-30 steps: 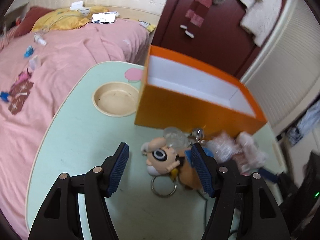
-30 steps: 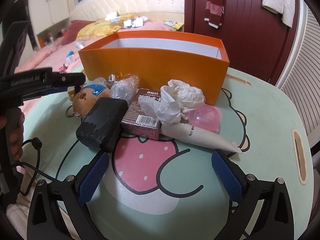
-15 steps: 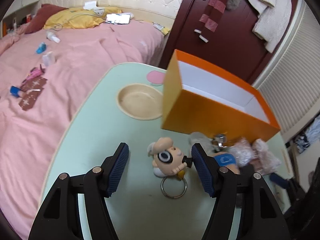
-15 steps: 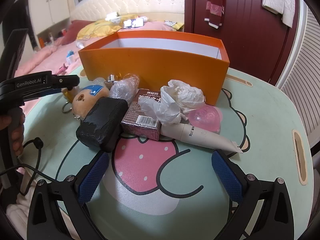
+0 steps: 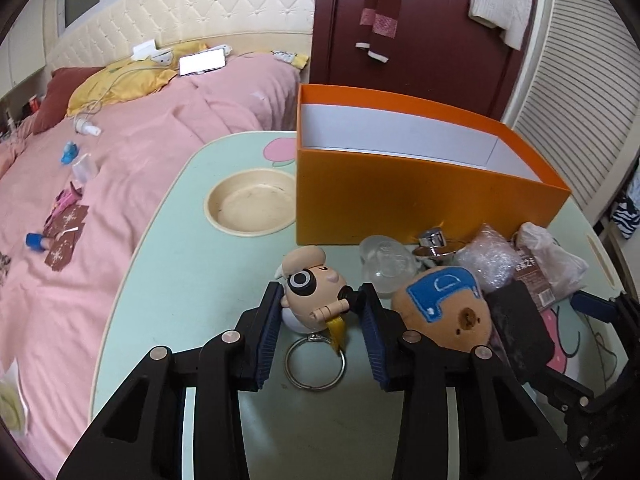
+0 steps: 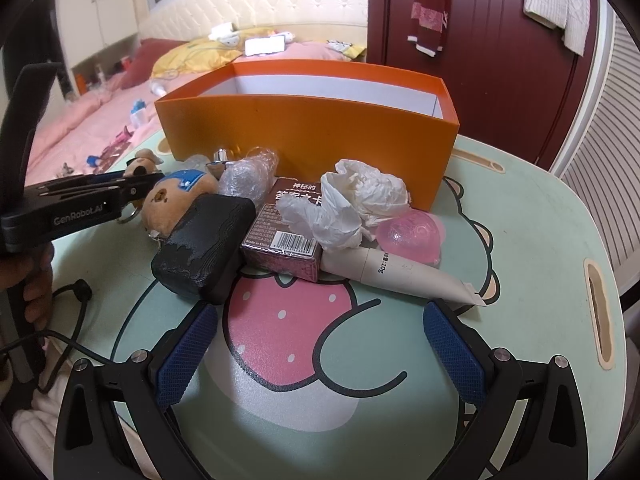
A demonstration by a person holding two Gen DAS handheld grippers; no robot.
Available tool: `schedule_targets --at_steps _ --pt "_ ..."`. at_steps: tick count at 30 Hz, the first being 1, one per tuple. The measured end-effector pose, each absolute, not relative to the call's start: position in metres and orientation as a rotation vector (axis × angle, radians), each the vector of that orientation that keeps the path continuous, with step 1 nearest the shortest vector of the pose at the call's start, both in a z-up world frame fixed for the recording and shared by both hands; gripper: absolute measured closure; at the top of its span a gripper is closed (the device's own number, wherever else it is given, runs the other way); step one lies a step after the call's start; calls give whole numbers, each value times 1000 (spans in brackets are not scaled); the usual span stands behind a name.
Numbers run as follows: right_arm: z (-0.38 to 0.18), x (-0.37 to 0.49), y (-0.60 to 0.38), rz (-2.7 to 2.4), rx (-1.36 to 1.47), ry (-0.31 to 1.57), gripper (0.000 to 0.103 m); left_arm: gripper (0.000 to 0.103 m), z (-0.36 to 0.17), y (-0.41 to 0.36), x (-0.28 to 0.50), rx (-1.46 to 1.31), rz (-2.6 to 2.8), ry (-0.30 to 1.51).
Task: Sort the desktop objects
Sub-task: 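Grasp the doll figure with the left gripper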
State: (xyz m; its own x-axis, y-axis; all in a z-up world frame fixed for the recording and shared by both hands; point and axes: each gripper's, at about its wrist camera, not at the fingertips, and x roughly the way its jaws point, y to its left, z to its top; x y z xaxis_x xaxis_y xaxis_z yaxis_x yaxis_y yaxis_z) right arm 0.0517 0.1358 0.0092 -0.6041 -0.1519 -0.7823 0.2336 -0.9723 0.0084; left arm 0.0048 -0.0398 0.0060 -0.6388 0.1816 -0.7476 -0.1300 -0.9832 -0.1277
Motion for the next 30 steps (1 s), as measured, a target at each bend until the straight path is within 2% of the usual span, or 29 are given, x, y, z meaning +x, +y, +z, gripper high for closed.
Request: schedule_targets --at_steps 17,30 --pt "12 50 135 -2633 1304 144 0 63 7 -40 9 -1222 2694 -128" --pt "20 49 155 -2724 1341 -5 4 63 7 -41 9 -1218 2691 -141"
